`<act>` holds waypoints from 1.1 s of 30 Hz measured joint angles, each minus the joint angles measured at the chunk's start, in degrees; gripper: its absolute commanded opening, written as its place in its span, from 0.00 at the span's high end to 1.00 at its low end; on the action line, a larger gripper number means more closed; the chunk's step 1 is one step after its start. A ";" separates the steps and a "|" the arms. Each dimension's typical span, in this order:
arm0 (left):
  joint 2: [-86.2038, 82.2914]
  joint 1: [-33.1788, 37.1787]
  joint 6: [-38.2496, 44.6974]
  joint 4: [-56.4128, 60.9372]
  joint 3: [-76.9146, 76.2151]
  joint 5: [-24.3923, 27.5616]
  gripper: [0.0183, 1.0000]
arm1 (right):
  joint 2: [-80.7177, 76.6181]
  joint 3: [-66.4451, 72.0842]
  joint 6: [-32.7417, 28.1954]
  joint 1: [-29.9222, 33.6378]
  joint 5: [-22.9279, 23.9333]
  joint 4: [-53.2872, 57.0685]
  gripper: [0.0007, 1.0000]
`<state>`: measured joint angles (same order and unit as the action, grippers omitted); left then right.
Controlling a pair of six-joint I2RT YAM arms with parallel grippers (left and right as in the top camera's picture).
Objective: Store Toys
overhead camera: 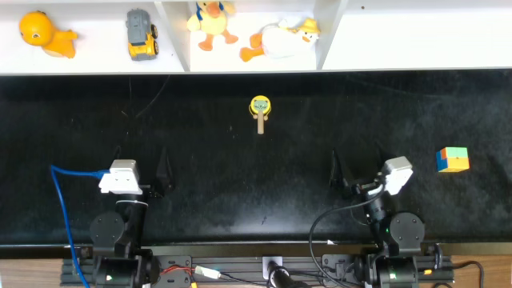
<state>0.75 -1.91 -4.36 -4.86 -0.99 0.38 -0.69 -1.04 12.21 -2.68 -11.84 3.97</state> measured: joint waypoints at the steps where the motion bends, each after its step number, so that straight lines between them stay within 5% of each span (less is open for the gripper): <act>1: 0.00 0.00 0.02 0.00 0.00 0.00 0.00 | 0.00 0.02 2.10 0.00 -0.37 -0.04 0.00; 8: 0.00 0.00 0.00 0.00 0.00 0.00 0.00 | 0.00 -0.33 9.88 0.00 -5.92 -0.13 0.00; 12: 0.00 0.00 0.00 -0.02 0.00 0.02 0.00 | -1.90 -6.38 10.23 0.00 -7.74 11.10 0.00; 26: 0.00 0.00 0.00 -0.02 0.04 0.02 0.00 | -35.91 -46.42 -0.90 -0.07 -9.42 48.96 0.00; 33: 0.00 0.00 0.00 -0.02 0.11 0.00 0.00 | -51.52 -60.17 -5.68 -3.91 -7.69 58.88 0.00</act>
<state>0.75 -1.91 -4.36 -4.89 -0.89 0.38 -52.21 -61.21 6.52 -6.59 -19.53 62.85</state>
